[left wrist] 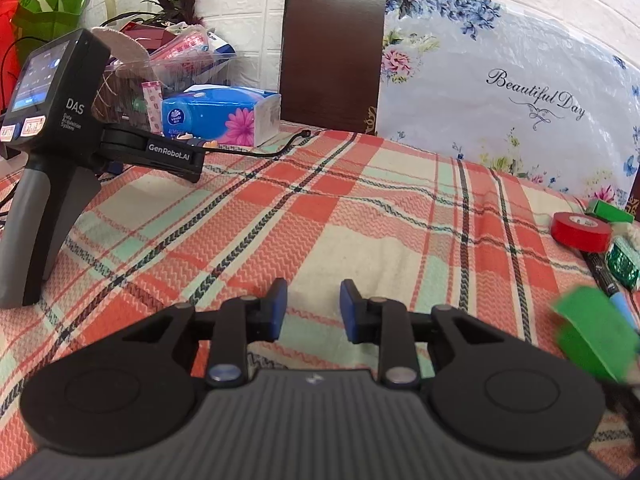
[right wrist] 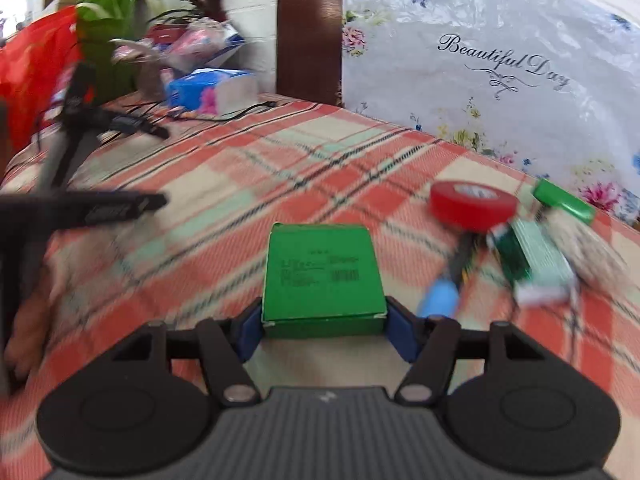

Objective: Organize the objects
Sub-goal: 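Move the right gripper back to the table and grasp the green box, then lift the green box into the brown box and open the right gripper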

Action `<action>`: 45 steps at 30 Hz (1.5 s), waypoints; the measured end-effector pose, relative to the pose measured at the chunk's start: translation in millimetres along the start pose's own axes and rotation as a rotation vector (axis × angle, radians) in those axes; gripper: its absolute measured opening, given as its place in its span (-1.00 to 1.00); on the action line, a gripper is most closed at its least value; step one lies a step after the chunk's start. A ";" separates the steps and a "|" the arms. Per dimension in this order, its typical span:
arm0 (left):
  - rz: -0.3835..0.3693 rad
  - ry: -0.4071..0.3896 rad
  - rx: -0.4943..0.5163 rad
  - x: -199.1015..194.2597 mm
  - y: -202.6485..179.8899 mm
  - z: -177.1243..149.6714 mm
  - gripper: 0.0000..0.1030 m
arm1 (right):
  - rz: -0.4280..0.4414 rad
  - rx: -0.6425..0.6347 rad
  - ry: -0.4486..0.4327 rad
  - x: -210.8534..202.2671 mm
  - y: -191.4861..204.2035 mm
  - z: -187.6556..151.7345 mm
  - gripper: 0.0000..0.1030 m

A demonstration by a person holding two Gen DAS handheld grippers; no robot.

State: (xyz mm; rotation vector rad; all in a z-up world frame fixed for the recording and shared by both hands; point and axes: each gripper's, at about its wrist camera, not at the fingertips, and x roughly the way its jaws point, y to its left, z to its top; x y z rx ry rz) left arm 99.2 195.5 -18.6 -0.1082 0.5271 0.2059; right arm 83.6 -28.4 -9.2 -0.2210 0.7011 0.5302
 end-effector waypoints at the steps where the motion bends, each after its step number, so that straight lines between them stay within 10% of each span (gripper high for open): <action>1: 0.000 0.005 0.016 0.5 -2.9 0.4 -0.28 | 0.001 0.011 -0.003 -14.8 -3.1 -11.5 0.21; 8: 0.053 0.032 0.214 -18.9 -53.8 -8.9 -0.25 | -0.173 0.166 -0.043 -101.8 -51.9 -84.2 0.21; 15: -0.244 0.145 0.287 -63.8 -143.4 -19.2 -0.23 | -0.350 0.334 -0.049 -141.5 -102.3 -119.9 0.22; 22: -0.498 0.322 0.314 -90.0 -222.4 -35.0 -0.22 | -0.335 0.380 -0.074 -142.6 -112.1 -131.4 0.37; 35: -0.482 0.383 0.281 -86.9 -229.8 -35.2 -0.20 | -0.313 0.378 -0.085 -140.1 -112.9 -134.0 0.46; 45: -0.709 0.588 0.211 -91.1 -271.4 -36.1 -0.22 | -0.325 0.372 -0.068 -145.5 -109.9 -134.2 0.47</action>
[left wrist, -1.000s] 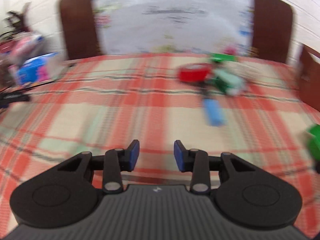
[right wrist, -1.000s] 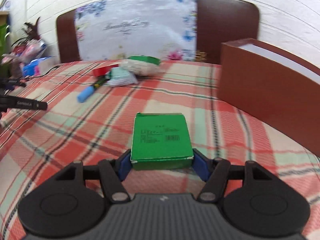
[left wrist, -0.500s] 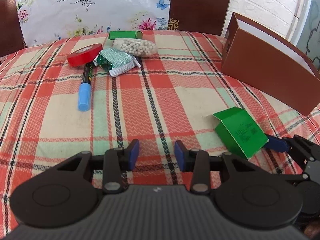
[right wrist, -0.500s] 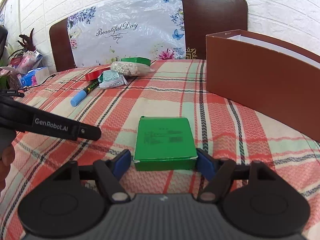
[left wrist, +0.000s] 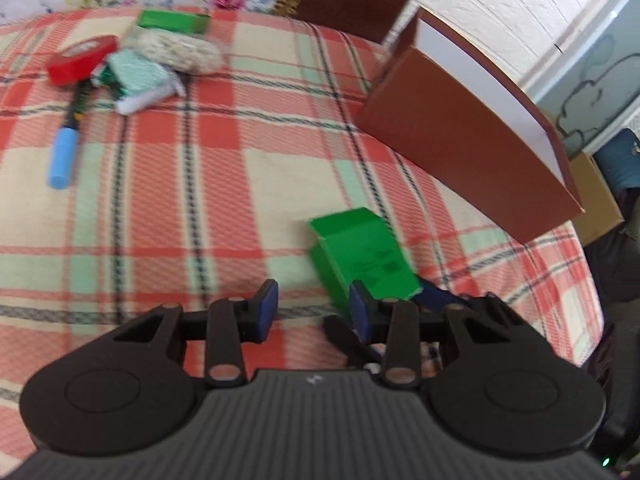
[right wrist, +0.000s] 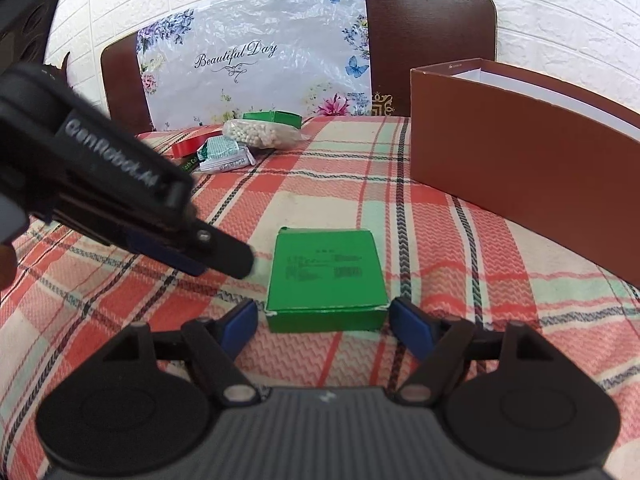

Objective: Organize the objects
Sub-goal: 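Lift the green box into the brown box and open the right gripper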

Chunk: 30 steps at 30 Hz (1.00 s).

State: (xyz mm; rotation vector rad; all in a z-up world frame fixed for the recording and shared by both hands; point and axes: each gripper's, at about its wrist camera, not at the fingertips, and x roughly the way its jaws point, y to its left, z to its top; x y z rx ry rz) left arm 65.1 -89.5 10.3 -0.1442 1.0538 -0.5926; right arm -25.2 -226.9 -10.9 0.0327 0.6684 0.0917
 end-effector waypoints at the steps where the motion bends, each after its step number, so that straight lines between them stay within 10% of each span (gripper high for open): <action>1: -0.002 0.021 0.006 7.7 -3.9 -0.4 -0.22 | 0.000 0.001 0.000 0.2 -0.2 -0.1 0.47; 7: -0.041 0.017 0.084 13.6 -37.7 17.2 -0.45 | -0.036 0.013 -0.033 -5.7 -7.2 5.0 0.19; 17: -0.070 -0.241 0.354 5.4 -159.5 133.9 -0.45 | -0.261 0.008 -0.375 -33.4 -86.3 112.4 0.20; 30: -0.011 -0.202 0.344 65.3 -147.1 150.4 -0.39 | -0.259 0.129 -0.227 37.6 -143.0 125.9 0.41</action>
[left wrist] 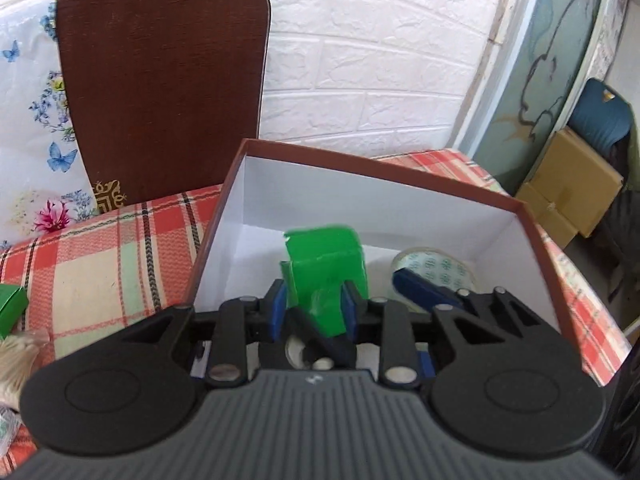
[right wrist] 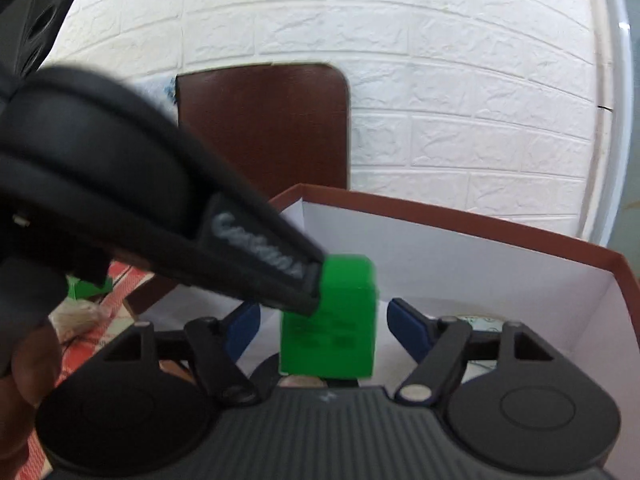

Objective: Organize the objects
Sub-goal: 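Lift the green box into the brown box and open the right gripper, then grasp the green wrapped packet with the right gripper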

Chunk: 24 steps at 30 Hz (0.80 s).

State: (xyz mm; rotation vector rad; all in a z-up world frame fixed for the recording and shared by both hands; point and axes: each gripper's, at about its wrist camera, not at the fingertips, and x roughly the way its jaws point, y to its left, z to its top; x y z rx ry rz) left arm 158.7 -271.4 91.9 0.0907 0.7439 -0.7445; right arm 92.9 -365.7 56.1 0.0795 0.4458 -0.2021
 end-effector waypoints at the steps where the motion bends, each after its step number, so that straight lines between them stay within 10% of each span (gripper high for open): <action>1: -0.007 -0.021 -0.002 -9.3 2.0 -2.7 -0.39 | -0.009 0.013 -0.026 -8.8 -0.2 -2.2 0.42; 9: 0.038 -0.135 -0.023 -89.7 36.6 -69.8 -0.38 | -0.008 0.021 -0.162 -87.8 27.3 -46.1 0.43; 17: 0.209 0.030 -0.204 -111.5 123.5 -175.6 -0.38 | 0.217 -0.040 0.130 -49.8 93.2 -81.6 0.41; 24: 0.312 -0.054 -0.446 -154.6 208.7 -196.1 -0.41 | 0.385 -0.163 0.169 -21.1 174.7 -62.6 0.41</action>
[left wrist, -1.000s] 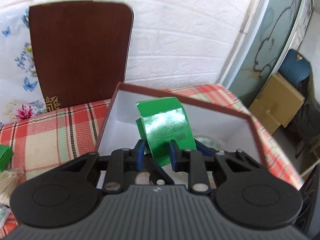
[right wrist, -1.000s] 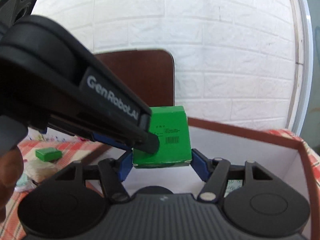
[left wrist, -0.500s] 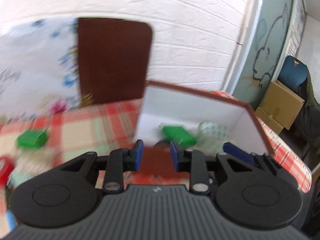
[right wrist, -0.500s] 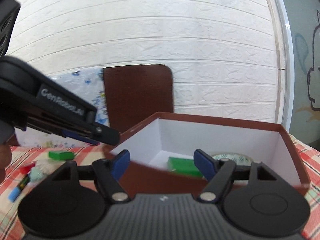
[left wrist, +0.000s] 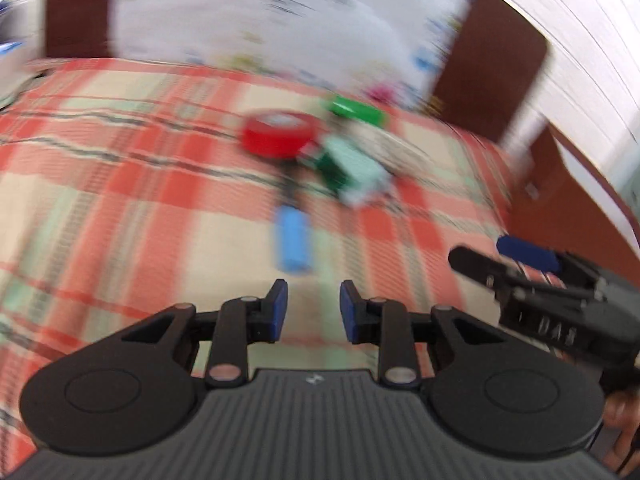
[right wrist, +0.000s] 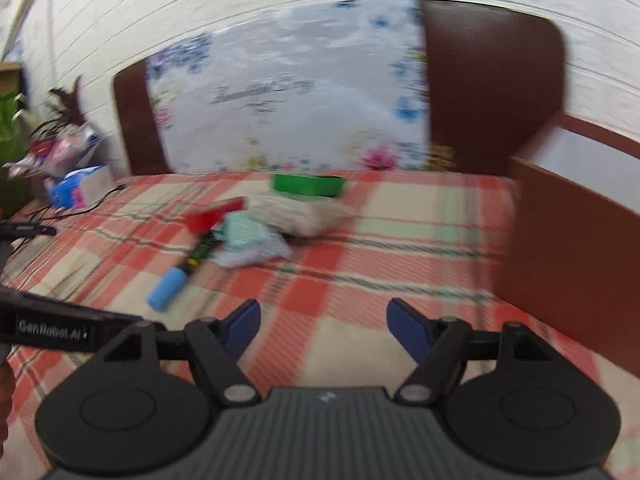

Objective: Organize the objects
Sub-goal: 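Grasp the green wrapped packet with the right gripper, then carry the green packet into the brown box and release it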

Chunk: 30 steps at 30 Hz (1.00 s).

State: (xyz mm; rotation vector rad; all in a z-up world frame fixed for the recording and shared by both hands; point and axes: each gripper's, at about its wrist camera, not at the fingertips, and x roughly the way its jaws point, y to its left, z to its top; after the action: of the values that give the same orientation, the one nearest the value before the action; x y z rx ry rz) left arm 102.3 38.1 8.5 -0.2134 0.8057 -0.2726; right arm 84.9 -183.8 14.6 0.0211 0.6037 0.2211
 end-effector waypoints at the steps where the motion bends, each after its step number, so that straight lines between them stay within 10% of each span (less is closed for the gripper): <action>1: -0.003 -0.005 -0.038 -1.2 9.0 3.7 -0.41 | 0.017 -0.038 -0.005 6.7 10.5 4.5 0.41; 8: -0.038 0.002 -0.165 -1.0 49.1 1.9 -0.41 | 0.033 -0.128 0.020 85.2 50.3 34.9 0.32; 11: -0.060 0.010 -0.148 -7.7 47.8 1.9 -0.41 | 0.022 -0.102 0.062 100.2 43.7 33.0 -0.04; 23: -0.343 0.146 0.066 1.6 -66.3 -14.7 -0.20 | -0.131 -0.114 0.045 -63.6 -0.5 -72.7 -0.04; 26: -0.376 0.196 0.136 9.9 -97.7 -26.5 -0.15 | -0.180 -0.125 0.021 -90.0 -8.3 -85.4 0.45; 30: -0.335 0.217 0.225 21.0 -126.4 -40.7 -0.11 | -0.168 -0.113 0.022 -97.5 -16.0 -87.2 0.47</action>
State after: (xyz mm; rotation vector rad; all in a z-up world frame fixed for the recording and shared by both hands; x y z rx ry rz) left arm 66.4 -91.3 3.5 -0.1069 0.9453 -0.7079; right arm -39.2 -224.1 -3.9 -0.1411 0.6104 0.0923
